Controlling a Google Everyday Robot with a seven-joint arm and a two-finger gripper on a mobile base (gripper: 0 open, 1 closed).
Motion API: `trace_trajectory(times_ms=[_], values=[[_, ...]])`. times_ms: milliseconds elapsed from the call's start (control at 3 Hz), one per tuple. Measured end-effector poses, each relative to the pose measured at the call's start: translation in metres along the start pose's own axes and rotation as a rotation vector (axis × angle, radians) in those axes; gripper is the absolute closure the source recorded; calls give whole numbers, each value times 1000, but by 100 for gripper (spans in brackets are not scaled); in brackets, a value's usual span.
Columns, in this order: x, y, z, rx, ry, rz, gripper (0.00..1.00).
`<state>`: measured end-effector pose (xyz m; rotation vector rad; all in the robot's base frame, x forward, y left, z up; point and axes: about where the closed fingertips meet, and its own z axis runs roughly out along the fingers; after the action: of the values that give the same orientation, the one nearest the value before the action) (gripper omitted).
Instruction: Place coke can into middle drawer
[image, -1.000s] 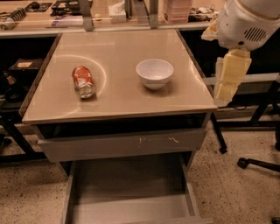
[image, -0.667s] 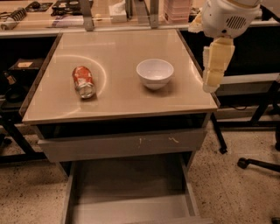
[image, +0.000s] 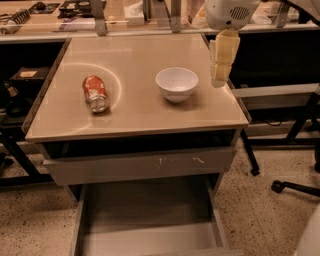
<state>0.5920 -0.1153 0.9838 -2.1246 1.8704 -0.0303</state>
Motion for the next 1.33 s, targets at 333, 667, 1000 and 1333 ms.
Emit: trace_trajectory(times_ms=[333, 667, 1000, 1333], values=[[-3, -11, 0, 37, -14, -1, 0], [-22, -24, 0, 53, -7, -7, 0], [-63, -46, 10, 49, -48, -66, 0], [-98, -63, 21, 37, -96, -125, 0]])
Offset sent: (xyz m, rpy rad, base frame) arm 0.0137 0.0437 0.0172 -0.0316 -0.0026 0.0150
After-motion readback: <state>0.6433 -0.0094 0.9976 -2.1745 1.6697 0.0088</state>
